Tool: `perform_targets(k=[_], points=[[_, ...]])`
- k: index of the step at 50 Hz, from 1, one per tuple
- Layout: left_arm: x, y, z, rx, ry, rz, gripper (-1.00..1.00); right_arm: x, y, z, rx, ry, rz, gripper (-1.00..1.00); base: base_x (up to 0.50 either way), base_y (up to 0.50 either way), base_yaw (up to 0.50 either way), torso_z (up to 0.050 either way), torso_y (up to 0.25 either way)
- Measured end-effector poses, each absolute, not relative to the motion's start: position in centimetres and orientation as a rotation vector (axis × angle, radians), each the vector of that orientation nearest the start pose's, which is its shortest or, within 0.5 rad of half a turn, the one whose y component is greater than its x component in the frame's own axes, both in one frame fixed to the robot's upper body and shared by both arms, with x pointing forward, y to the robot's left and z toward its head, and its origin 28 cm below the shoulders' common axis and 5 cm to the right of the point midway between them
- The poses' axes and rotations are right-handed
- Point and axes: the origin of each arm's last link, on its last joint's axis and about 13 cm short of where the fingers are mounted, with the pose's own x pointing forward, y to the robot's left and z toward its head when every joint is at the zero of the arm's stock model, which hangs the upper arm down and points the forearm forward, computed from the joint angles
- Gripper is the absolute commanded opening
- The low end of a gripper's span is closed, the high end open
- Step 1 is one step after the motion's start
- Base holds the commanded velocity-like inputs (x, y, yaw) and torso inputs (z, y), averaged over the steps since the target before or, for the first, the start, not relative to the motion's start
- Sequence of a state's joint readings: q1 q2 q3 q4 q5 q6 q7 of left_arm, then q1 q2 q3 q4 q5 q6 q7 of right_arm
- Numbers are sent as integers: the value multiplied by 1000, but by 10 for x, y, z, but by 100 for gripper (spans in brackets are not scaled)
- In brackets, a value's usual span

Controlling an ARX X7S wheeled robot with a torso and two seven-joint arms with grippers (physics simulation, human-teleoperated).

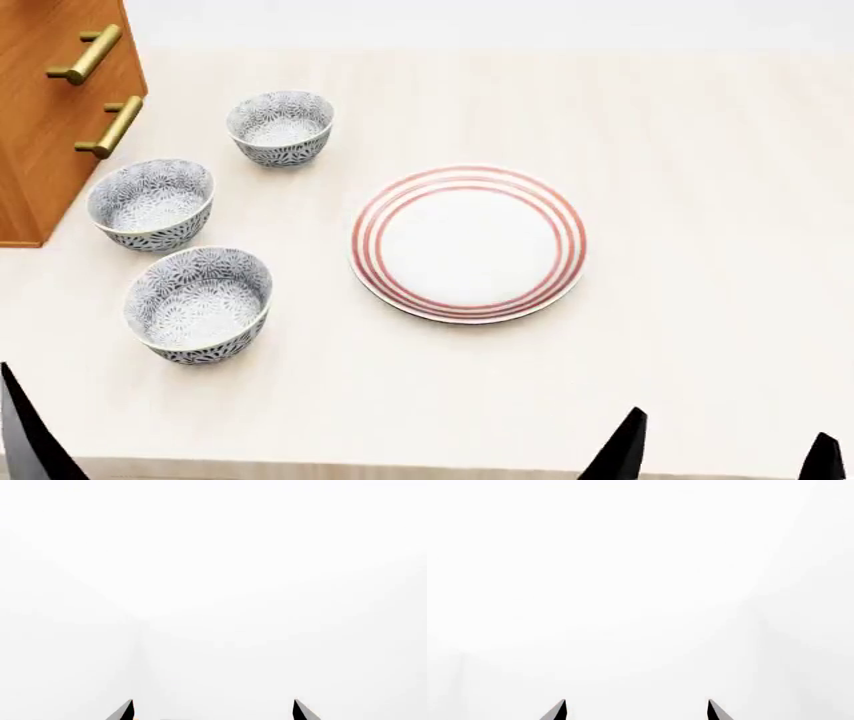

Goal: Pick up the bowl and put it in the front on the plate.

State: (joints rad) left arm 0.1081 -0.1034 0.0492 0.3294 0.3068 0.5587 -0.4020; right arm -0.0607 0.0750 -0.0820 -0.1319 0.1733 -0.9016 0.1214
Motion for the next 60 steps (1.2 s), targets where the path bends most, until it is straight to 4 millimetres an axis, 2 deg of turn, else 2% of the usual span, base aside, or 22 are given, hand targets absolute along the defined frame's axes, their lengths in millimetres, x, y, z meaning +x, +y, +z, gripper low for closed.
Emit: perform_targets(k=[19, 60], points=[[177, 207, 103, 229, -902, 248, 100, 183, -101, 91, 206, -1024, -72, 100, 474, 0, 0, 0, 0], [178, 206, 101, 226, -891, 248, 100, 183, -101, 90, 200, -1024, -72, 100, 500, 0, 0, 0, 0]])
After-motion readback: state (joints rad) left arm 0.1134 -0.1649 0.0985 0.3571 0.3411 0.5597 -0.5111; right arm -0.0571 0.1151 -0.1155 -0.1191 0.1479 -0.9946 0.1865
